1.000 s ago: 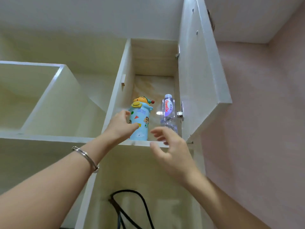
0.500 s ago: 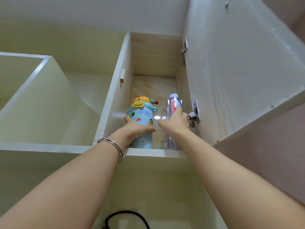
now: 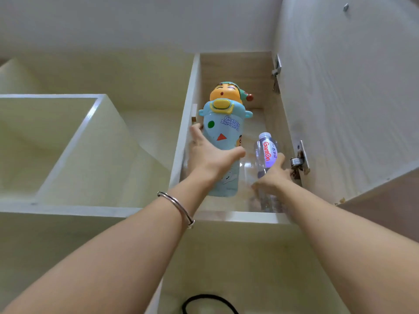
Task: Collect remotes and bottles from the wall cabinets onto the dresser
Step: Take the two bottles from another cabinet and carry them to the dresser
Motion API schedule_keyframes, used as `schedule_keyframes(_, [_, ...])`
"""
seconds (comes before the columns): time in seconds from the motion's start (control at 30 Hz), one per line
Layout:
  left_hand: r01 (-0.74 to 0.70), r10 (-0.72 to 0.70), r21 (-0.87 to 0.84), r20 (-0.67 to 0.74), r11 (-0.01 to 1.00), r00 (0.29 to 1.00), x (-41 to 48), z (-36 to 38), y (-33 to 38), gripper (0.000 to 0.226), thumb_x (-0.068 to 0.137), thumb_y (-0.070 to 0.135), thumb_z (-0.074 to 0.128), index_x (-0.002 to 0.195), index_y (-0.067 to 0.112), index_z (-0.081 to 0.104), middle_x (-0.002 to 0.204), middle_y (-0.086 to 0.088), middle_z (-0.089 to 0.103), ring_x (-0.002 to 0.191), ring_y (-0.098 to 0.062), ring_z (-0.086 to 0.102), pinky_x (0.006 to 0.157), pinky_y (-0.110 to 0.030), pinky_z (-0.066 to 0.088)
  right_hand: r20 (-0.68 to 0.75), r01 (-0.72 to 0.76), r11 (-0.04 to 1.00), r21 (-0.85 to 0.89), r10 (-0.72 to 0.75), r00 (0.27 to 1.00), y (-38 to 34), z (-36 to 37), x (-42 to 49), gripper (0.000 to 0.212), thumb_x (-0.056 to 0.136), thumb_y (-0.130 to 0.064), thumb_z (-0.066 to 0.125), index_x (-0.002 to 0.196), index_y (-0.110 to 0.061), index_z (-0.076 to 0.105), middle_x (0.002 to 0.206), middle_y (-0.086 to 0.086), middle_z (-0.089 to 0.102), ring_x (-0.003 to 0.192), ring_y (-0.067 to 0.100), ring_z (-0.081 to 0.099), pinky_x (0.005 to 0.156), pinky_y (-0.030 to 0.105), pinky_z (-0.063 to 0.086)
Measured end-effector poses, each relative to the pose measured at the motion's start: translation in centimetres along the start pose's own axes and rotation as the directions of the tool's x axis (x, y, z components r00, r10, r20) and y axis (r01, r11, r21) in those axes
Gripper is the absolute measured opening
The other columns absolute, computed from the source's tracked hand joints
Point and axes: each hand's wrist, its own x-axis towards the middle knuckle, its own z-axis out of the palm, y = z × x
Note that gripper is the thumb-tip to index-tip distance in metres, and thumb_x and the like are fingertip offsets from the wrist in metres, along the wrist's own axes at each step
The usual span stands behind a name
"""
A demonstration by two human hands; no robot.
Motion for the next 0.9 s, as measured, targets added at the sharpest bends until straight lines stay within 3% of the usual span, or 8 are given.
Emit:
schedule_keyframes(0.13, [-0.012, 0.012, -0.105, -0.002, 0.994, 1.000, 0.2, -2.1, 2.3, 0.068, 0.050, 0.033, 0.077, 0.096, 0.029, 0.028, 0.104, 0.001, 0.058, 0.098, -0.020, 0.061, 0.088, -0.041, 0.052, -0.073, 0.053, 0.995, 0.083, -0.047, 0.996, -0.6, -0.4, -0.9, 0.078, 0.074, -0.009, 0.064, 0.136, -0.018, 0.017, 0.122, 0.017, 0.049, 0.103, 0.036, 0.053, 0.086, 0.040, 0.047])
schedule_keyframes(0.23, [-0.054, 0.053, -0.101, -0.014, 0.993, 0.999, -0.3, -4.2, 3.6, 0.070, 0.050, 0.030, 0.079, 0.097, 0.024, 0.028, 0.089, 0.009, 0.055, 0.090, -0.017, 0.062, 0.088, -0.042, 0.054, -0.107, 0.123, 0.973, 0.193, -0.104, 0.989, -2.1, -0.6, -2.3, 0.086, 0.070, -0.015, 0.070, 0.139, -0.020, 0.018, 0.128, 0.017, 0.043, 0.110, 0.036, 0.050, 0.090, 0.039, 0.045])
schedule_keyframes(0.33, [-0.052, 0.048, -0.049, -0.078, 0.997, 0.996, -1.5, -7.0, 4.7, 0.068, 0.046, 0.034, 0.079, 0.091, 0.027, 0.030, 0.097, 0.005, 0.057, 0.092, -0.016, 0.062, 0.088, -0.042, 0.054, -0.133, 0.185, 0.891, 0.414, -0.142, 0.981, -3.8, -1.0, -4.4, 0.090, 0.066, -0.024, 0.070, 0.141, -0.022, 0.019, 0.128, 0.013, 0.051, 0.113, 0.032, 0.052, 0.095, 0.040, 0.047])
schedule_keyframes(0.47, [-0.019, 0.018, -0.012, -0.120, 1.000, 0.993, -4.6, -11.6, 5.9, 0.064, 0.048, 0.033, 0.080, 0.087, 0.032, 0.029, 0.096, 0.004, 0.056, 0.095, -0.020, 0.064, 0.084, -0.046, 0.056, -0.146, 0.278, 0.751, 0.599, -0.239, 0.960, -6.1, -2.1, -7.9, 0.083, 0.067, -0.029, 0.066, 0.138, -0.027, 0.023, 0.118, -0.001, 0.057, 0.103, 0.022, 0.055, 0.088, 0.035, 0.048])
schedule_keyframes(0.6, [0.022, 0.003, 0.126, -0.195, 0.992, 0.981, -8.5, -16.8, 7.2, 0.075, 0.051, 0.032, 0.082, 0.106, 0.027, 0.030, 0.092, 0.010, 0.057, 0.094, -0.019, 0.065, 0.085, -0.048, 0.055, 0.010, 0.204, 0.566, 0.799, -0.352, 0.936, -7.4, -2.6, -12.6, 0.088, 0.057, -0.029, 0.068, 0.134, -0.030, 0.026, 0.109, -0.003, 0.063, 0.088, 0.020, 0.060, 0.077, 0.037, 0.050])
schedule_keyframes(0.7, [0.066, -0.008, 0.272, -0.209, 0.960, 0.978, -12.5, -20.6, 8.4, 0.084, 0.047, 0.032, 0.082, 0.113, 0.024, 0.032, 0.094, 0.009, 0.060, 0.092, -0.017, 0.066, 0.085, -0.047, 0.055, 0.139, 0.089, 0.480, 0.873, -0.420, 0.897, -6.6, -1.7, -17.4, 0.087, 0.061, -0.022, 0.075, 0.135, -0.027, 0.028, 0.104, -0.004, 0.062, 0.095, 0.024, 0.066, 0.090, 0.044, 0.054])
schedule_keyframes(0.77, [0.112, -0.031, 0.364, -0.222, 0.925, 0.975, -15.8, -22.8, 9.3, 0.081, 0.044, 0.033, 0.083, 0.106, 0.032, 0.031, 0.095, 0.010, 0.057, 0.092, -0.014, 0.064, 0.086, -0.046, 0.054, 0.218, -0.002, 0.426, 0.905, -0.459, 0.861, -5.5, -1.2, -21.2, 0.086, 0.063, -0.019, 0.077, 0.134, -0.026, 0.030, 0.109, 0.003, 0.061, 0.098, 0.028, 0.067, 0.091, 0.048, 0.054])
schedule_keyframes(0.9, [0.242, -0.079, 0.513, -0.318, 0.824, 0.945, -24.0, -26.6, 11.8, 0.088, 0.044, 0.028, 0.085, 0.110, 0.036, 0.028, 0.096, 0.012, 0.054, 0.091, -0.006, 0.060, 0.089, -0.040, 0.051, 0.362, -0.156, 0.385, 0.910, -0.550, 0.753, -2.1, 0.0, -29.8, 0.075, 0.069, -0.012, 0.079, 0.121, -0.038, 0.031, 0.112, 0.001, 0.063, 0.096, 0.016, 0.067, 0.091, 0.045, 0.054])
